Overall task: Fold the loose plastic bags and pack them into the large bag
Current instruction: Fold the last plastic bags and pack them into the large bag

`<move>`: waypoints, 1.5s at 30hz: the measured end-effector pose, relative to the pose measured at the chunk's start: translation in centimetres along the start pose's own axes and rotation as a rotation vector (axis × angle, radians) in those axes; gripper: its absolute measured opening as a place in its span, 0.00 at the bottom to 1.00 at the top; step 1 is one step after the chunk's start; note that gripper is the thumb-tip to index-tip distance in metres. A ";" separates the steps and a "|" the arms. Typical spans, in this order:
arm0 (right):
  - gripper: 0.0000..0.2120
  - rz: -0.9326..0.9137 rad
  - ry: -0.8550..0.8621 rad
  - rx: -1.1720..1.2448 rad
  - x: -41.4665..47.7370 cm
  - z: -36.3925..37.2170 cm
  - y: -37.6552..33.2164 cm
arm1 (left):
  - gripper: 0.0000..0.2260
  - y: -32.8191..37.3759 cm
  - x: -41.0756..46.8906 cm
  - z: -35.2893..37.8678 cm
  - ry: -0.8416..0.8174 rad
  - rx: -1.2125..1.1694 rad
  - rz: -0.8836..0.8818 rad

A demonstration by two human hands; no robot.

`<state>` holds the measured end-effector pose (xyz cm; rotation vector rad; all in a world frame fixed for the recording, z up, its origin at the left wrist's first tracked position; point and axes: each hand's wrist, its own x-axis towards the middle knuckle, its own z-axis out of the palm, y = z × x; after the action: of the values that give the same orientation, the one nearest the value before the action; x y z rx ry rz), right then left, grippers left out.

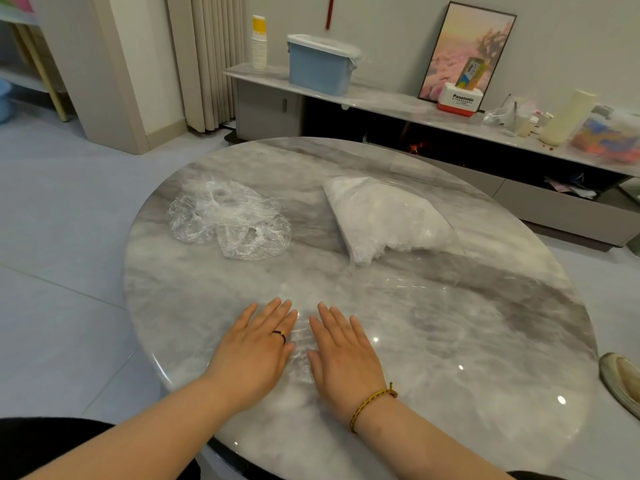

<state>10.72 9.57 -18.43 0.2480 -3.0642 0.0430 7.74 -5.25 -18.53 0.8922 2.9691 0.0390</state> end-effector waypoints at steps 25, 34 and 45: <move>0.46 -0.015 -0.226 0.348 0.9 -2.4 1.0 | 0.27 -0.9 2.4 -1.3 -0.059 -0.221 -0.122; 0.15 0.155 -0.557 0.059 0.5 -6.2 4.0 | 0.12 -1.7 2.1 -2.2 -0.072 -0.336 -0.244; 0.15 0.067 -0.152 0.157 1.5 -3.2 4.5 | 0.10 -1.5 1.5 -2.4 -0.115 -0.434 -0.249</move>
<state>8.77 13.86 -15.20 0.1643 -3.2231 0.2820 5.53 -5.66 -16.20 0.4532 2.7701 0.5750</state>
